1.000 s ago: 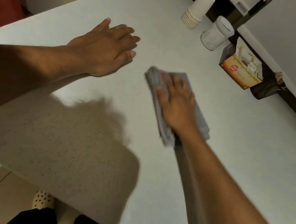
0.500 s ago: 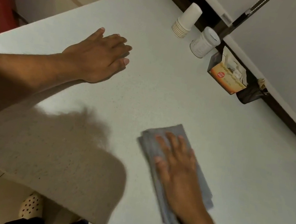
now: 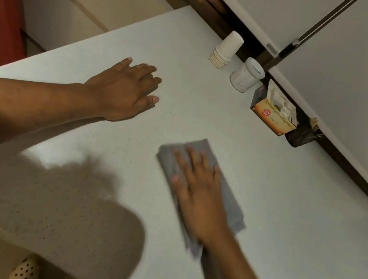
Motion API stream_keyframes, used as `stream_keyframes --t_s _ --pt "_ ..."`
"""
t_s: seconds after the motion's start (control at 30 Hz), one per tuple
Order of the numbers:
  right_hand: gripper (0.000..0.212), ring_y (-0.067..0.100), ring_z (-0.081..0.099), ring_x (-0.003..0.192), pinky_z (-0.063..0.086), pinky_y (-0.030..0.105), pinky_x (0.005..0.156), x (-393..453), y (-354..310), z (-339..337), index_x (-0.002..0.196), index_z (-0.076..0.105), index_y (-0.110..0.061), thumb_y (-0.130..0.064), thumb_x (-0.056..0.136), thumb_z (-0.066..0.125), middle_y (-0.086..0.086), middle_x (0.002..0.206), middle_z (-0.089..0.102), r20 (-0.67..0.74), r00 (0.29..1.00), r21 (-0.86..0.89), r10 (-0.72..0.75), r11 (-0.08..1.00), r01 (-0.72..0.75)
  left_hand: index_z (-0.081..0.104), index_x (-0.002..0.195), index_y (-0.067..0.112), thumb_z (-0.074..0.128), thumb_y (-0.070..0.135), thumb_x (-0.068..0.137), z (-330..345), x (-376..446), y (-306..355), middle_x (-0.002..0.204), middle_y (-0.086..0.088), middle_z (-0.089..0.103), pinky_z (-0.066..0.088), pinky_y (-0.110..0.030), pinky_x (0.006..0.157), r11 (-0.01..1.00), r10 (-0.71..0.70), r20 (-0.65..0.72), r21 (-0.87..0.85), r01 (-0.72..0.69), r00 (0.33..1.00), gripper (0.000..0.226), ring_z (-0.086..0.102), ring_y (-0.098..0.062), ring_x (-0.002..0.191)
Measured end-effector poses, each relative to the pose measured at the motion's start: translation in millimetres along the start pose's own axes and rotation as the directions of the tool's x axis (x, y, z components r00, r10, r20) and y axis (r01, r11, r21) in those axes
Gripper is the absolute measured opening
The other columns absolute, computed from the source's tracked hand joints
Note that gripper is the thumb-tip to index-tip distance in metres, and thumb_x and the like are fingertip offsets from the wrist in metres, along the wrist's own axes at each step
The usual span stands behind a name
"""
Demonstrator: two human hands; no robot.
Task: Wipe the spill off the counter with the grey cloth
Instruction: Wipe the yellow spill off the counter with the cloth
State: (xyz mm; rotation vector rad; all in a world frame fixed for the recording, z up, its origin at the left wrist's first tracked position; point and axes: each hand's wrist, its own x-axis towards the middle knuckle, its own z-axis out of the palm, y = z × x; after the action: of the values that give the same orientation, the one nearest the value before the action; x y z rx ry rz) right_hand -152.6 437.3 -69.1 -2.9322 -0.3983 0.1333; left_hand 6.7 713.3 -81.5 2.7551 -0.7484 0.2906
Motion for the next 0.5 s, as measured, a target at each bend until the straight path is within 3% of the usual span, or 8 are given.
stream_keyframes --t_s 0.07,0.17,0.23,0.33,0.4,0.5 --pt "0.051 0.008 -0.004 0.162 -0.011 0.035 0.128 -52 -5 7 0.161 0.014 -0.056 -0.058 0.111 0.021 -0.022 0.174 0.010 0.043 0.995 0.013 -0.086 0.996 0.085 0.035 0.163 0.015 0.019 0.059 0.109 2 1 -3 0.172 -0.015 0.033 0.015 -0.052 0.132 0.999 0.044 0.062 -0.011 -0.044 0.997 0.072 0.027 -0.028 0.161" --pt "0.050 0.005 -0.001 0.161 -0.005 0.032 0.128 -65 30 -5 0.159 0.018 -0.060 -0.060 0.109 0.024 -0.027 0.172 0.011 0.048 0.998 0.038 -0.040 0.999 0.038 0.028 0.166 0.019 0.009 0.067 0.106 4 3 -5 0.175 -0.012 0.027 0.013 -0.050 0.133 0.996 0.087 0.120 -0.001 -0.087 0.989 0.079 0.023 -0.025 0.163" --pt "0.048 0.005 0.002 0.161 -0.001 0.035 0.130 -31 61 -21 0.156 0.020 -0.060 -0.057 0.107 0.026 -0.026 0.170 0.009 0.028 0.998 0.050 0.063 0.997 -0.064 0.027 0.166 0.020 0.004 0.070 0.104 3 2 -10 0.175 -0.010 0.027 0.012 -0.050 0.133 0.996 0.086 0.124 0.027 -0.090 0.989 0.083 0.020 -0.025 0.164" --pt "0.051 0.021 0.017 0.160 0.012 0.051 0.129 52 107 -40 0.161 0.028 -0.040 -0.048 0.111 0.027 -0.008 0.171 0.025 -0.049 0.980 0.029 0.191 0.981 -0.190 0.029 0.166 0.020 0.004 0.069 0.104 -1 -7 -19 0.174 -0.011 0.029 0.011 -0.050 0.133 0.999 0.030 0.096 0.033 -0.034 0.995 0.083 0.020 -0.027 0.164" --pt "0.051 0.027 0.026 0.157 0.021 0.058 0.125 116 125 -47 0.162 0.033 -0.028 -0.041 0.114 0.030 0.004 0.169 0.033 -0.079 0.973 -0.003 0.218 0.976 -0.219 0.036 0.163 0.017 0.011 0.063 0.108 -1 -11 -21 0.171 -0.013 0.035 0.015 -0.052 0.132 1.000 -0.024 0.048 0.001 0.024 0.999 0.076 0.024 -0.028 0.162" --pt "0.053 0.028 0.026 0.156 0.021 0.059 0.124 198 119 -49 0.163 0.031 -0.027 -0.041 0.112 0.029 0.006 0.169 0.032 -0.091 0.971 -0.017 0.220 0.975 -0.223 0.036 0.162 0.016 0.013 0.059 0.110 -1 -8 -19 0.171 -0.012 0.034 0.016 -0.053 0.132 0.998 -0.068 0.030 -0.004 0.068 0.997 0.071 0.022 -0.028 0.162"
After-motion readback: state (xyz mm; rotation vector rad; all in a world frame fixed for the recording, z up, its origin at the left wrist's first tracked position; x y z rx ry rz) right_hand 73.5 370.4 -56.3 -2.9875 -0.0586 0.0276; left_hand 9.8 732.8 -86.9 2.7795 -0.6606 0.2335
